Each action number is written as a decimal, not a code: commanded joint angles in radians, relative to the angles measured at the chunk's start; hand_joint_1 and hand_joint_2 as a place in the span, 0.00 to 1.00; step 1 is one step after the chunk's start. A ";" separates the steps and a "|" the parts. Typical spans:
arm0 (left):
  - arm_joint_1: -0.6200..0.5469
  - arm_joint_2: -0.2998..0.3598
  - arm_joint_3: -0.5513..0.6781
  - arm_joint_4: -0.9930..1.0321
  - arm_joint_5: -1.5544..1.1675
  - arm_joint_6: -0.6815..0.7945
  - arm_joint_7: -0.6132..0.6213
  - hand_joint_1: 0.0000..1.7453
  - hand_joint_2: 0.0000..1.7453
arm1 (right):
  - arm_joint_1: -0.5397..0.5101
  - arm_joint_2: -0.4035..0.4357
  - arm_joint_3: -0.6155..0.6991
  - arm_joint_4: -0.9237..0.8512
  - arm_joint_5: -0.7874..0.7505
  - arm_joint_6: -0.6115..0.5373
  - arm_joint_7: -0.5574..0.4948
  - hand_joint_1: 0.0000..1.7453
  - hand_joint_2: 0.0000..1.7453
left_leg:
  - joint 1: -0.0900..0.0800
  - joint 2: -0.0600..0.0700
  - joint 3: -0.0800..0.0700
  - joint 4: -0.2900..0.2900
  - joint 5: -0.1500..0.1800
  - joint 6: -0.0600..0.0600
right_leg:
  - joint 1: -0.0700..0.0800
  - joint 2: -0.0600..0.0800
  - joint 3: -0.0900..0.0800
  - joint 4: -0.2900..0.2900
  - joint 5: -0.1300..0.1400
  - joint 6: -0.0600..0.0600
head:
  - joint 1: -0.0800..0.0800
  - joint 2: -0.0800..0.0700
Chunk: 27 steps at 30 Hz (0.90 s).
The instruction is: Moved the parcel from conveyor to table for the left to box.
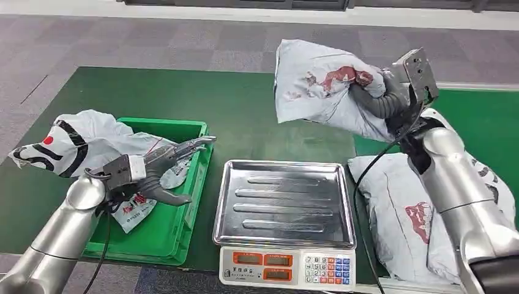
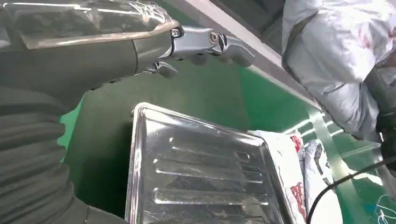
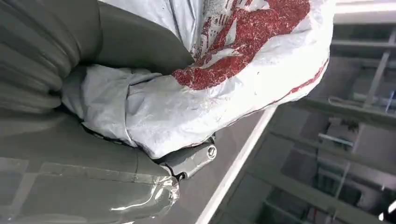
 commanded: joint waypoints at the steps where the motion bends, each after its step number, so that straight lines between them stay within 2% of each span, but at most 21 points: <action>1: -0.057 -0.033 -0.061 0.126 -0.035 0.007 -0.012 0.00 1.00 | 0.044 -0.044 0.197 -0.048 -0.057 0.016 -0.013 1.00 1.00 | 0.000 -0.003 0.004 -0.002 0.001 0.000 | 0.000 -0.003 0.005 -0.003 0.000 0.000 | 0.000 0.000; 8: -0.093 -0.031 -0.062 0.159 -0.028 0.000 -0.004 0.00 1.00 | 0.026 -0.042 0.236 -0.058 -0.101 0.036 -0.004 1.00 1.00 | 0.000 -0.002 0.001 0.000 0.000 0.000 | 0.000 -0.001 0.001 0.000 0.000 0.000 | 0.000 0.000; 15: -0.080 -0.009 -0.058 0.159 -0.017 -0.005 -0.019 0.00 1.00 | 0.079 -0.067 0.305 -0.146 -0.127 0.052 -0.001 1.00 1.00 | 0.000 -0.003 0.003 -0.002 0.000 0.000 | 0.001 -0.002 0.004 -0.002 -0.001 0.000 | 0.000 0.000; 27: -0.114 -0.037 -0.073 0.194 -0.013 -0.004 -0.013 0.00 1.00 | 0.072 -0.049 0.370 -0.127 -0.171 0.042 0.029 1.00 1.00 | 0.000 -0.002 0.001 -0.001 0.000 0.000 | 0.001 -0.002 0.002 -0.001 0.000 0.000 | 0.000 0.000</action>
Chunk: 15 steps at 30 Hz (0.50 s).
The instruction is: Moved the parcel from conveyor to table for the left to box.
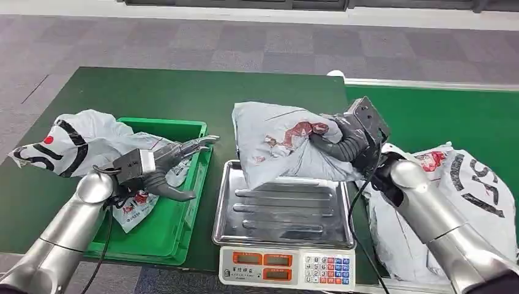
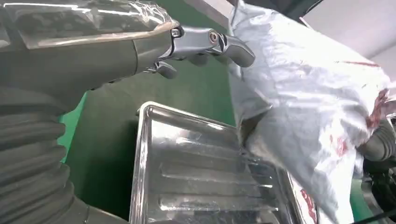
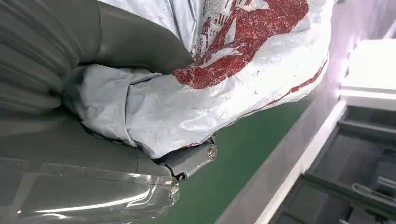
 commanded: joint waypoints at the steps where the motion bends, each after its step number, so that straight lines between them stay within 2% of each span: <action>1: -0.053 -0.019 -0.041 0.082 0.006 -0.003 0.007 0.00 1.00 | -0.032 -0.006 0.126 0.012 -0.022 0.007 0.007 1.00 1.00 | 0.000 -0.001 0.001 -0.001 0.000 0.000 | 0.000 0.000 0.001 0.000 0.000 0.000 | 0.000 0.000; 6: -0.052 -0.044 -0.028 0.084 0.002 0.012 0.011 0.00 1.00 | -0.046 0.039 0.158 0.036 -0.046 0.023 0.026 1.00 1.00 | 0.000 0.000 0.001 -0.001 0.000 0.000 | 0.000 0.001 0.002 -0.001 0.000 0.000 | 0.000 0.000; 15: -0.030 -0.053 -0.016 0.070 -0.001 0.020 0.013 0.00 1.00 | -0.045 0.022 0.161 0.043 -0.074 0.032 0.044 1.00 1.00 | 0.000 -0.001 0.003 -0.002 0.000 0.000 | 0.000 0.000 0.003 -0.002 0.000 0.000 | 0.000 0.000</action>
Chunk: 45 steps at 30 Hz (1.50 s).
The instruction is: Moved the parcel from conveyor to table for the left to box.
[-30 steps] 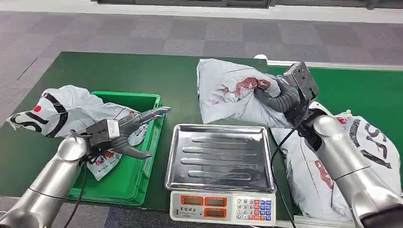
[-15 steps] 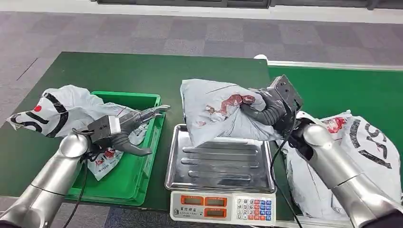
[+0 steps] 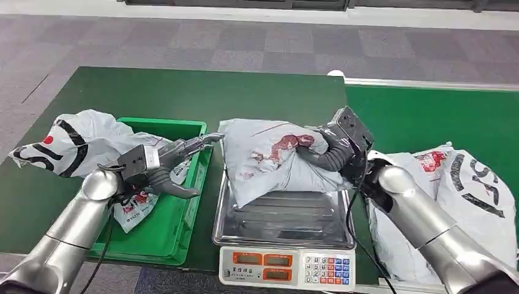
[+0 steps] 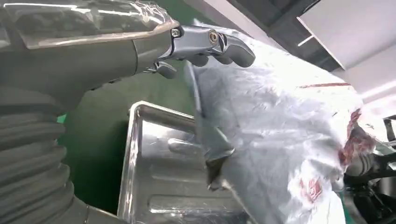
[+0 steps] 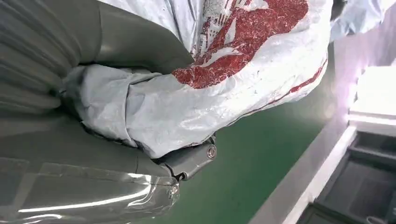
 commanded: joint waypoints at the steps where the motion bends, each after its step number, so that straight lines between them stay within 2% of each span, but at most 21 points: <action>1: -0.017 -0.030 -0.013 0.049 -0.009 0.011 0.010 0.00 1.00 | -0.055 -0.002 0.097 0.049 -0.041 0.012 0.023 1.00 1.00 | 0.000 -0.001 0.003 -0.001 0.000 0.000 | 0.000 0.000 0.003 -0.002 0.000 0.000 | 0.000 0.000; 11: -0.019 -0.033 -0.011 0.050 -0.013 0.012 0.012 0.00 1.00 | -0.058 -0.001 0.101 0.051 -0.043 0.011 0.025 1.00 1.00 | 0.000 -0.001 0.003 -0.001 0.000 0.000 | 0.000 0.000 0.003 -0.001 0.000 0.000 | 0.000 0.000; 20: -0.073 -0.069 -0.019 0.081 -0.019 -0.004 0.036 0.00 1.00 | -0.099 -0.005 0.135 0.048 -0.150 0.031 0.093 1.00 1.00 | 0.000 -0.002 0.001 0.000 0.000 0.000 | 0.000 -0.001 0.001 0.000 0.000 0.000 | 0.000 0.000; 40: -0.049 -0.041 -0.008 0.067 -0.001 0.001 0.040 0.00 1.00 | -0.105 -0.027 0.179 0.057 -0.208 0.043 0.101 1.00 1.00 | 0.000 -0.002 0.003 -0.002 0.000 0.000 | 0.000 -0.001 0.004 -0.002 0.000 0.000 | 0.000 0.000; 41: -0.042 -0.037 -0.007 0.061 0.000 0.002 0.039 0.00 1.00 | -0.103 -0.029 0.185 0.059 -0.218 0.048 0.105 0.79 1.00 | 0.000 -0.001 0.002 -0.001 0.000 0.000 | 0.000 0.000 0.002 -0.001 0.000 0.000 | 0.000 0.000; 42: -0.034 -0.033 -0.004 0.056 0.001 0.002 0.036 0.00 1.00 | -0.103 -0.037 0.198 0.059 -0.244 0.064 0.116 0.16 1.00 | 0.000 -0.001 0.003 -0.002 0.000 0.000 | 0.000 0.000 0.003 -0.002 0.000 0.000 | 0.000 0.000; 43: -0.032 -0.032 -0.003 0.055 0.001 0.002 0.035 0.00 1.00 | -0.102 -0.039 0.200 0.057 -0.251 0.064 0.116 0.00 1.00 | 0.000 -0.001 0.002 -0.001 0.000 0.000 | 0.000 0.000 0.002 -0.001 0.000 0.000 | 0.000 0.000; 45: -0.025 -0.031 -0.001 0.051 0.002 0.001 0.031 0.00 1.00 | -0.105 -0.051 0.212 0.049 -0.267 0.067 0.123 0.00 1.00 | 0.001 0.000 0.004 -0.002 0.000 0.000 | 0.000 0.001 0.005 -0.003 0.000 0.000 | 0.000 0.000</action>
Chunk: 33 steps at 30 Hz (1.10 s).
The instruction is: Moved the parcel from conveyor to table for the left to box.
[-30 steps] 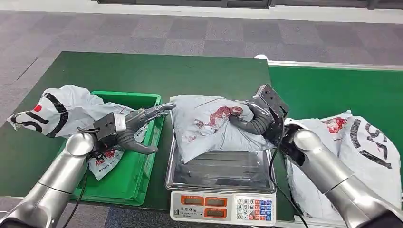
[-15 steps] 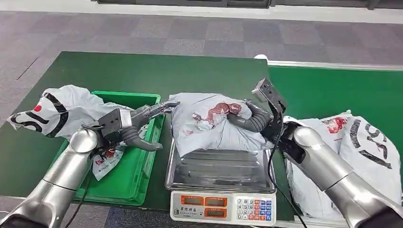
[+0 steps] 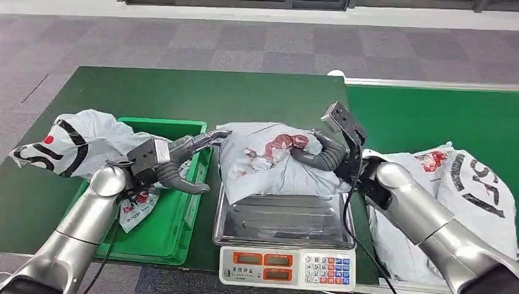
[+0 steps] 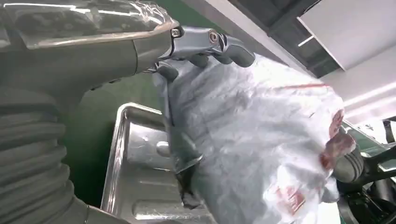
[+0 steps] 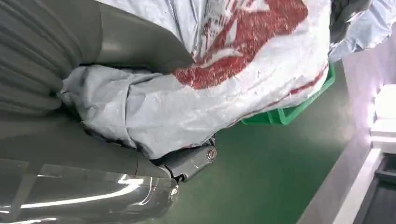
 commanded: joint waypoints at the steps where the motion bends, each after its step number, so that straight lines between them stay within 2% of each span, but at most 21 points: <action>1: 0.003 0.018 -0.002 0.025 0.007 -0.005 -0.006 0.00 1.00 | -0.053 -0.047 0.110 0.035 -0.071 0.033 0.022 0.00 1.00 | 0.000 0.000 0.002 -0.001 0.000 0.000 | 0.000 0.001 0.002 -0.001 0.000 0.000 | 0.000 0.000; 4: 0.006 0.014 -0.003 0.020 0.006 -0.004 -0.006 0.00 1.00 | -0.058 -0.054 0.112 0.027 -0.081 0.028 0.024 0.00 1.00 | 0.000 -0.001 0.003 -0.001 0.000 0.000 | 0.000 0.000 0.003 -0.001 0.000 0.000 | 0.000 0.000; 8: -0.039 -0.012 -0.022 0.077 0.008 -0.008 -0.007 0.00 1.00 | -0.073 -0.007 0.124 0.069 -0.085 -0.006 0.022 0.00 1.00 | 0.000 0.000 0.002 -0.001 0.000 0.000 | 0.000 0.001 0.002 -0.001 0.000 0.000 | 0.000 0.000; 19: -0.071 -0.024 -0.037 0.114 0.009 -0.015 -0.019 0.00 1.00 | -0.054 -0.031 0.129 0.037 -0.080 -0.016 0.006 0.00 1.00 | 0.001 -0.002 0.002 -0.001 0.000 0.000 | 0.001 -0.001 0.003 -0.002 0.000 0.000 | 0.000 0.000; 25: -0.042 -0.016 -0.032 0.084 0.007 -0.006 -0.021 0.00 1.00 | -0.026 -0.052 0.116 -0.005 -0.046 -0.029 -0.027 0.00 1.00 | 0.001 -0.002 0.003 -0.002 0.000 0.000 | 0.001 -0.001 0.004 -0.003 0.000 0.000 | 0.000 0.000; 29: -0.029 -0.009 -0.024 0.069 0.003 -0.003 -0.024 0.00 1.00 | -0.053 -0.038 0.046 -0.004 0.028 -0.089 -0.081 0.00 1.00 | 0.000 -0.001 0.003 -0.001 0.000 0.000 | 0.000 0.000 0.003 -0.002 0.000 0.000 | 0.000 0.000; 33: -0.026 0.025 -0.022 0.058 0.014 -0.015 -0.032 0.00 1.00 | -0.035 -0.089 -0.037 -0.023 0.075 -0.113 -0.122 0.00 1.00 | 0.000 -0.001 0.002 0.000 0.000 0.000 | 0.000 0.000 0.002 0.000 0.000 0.000 | 0.000 0.000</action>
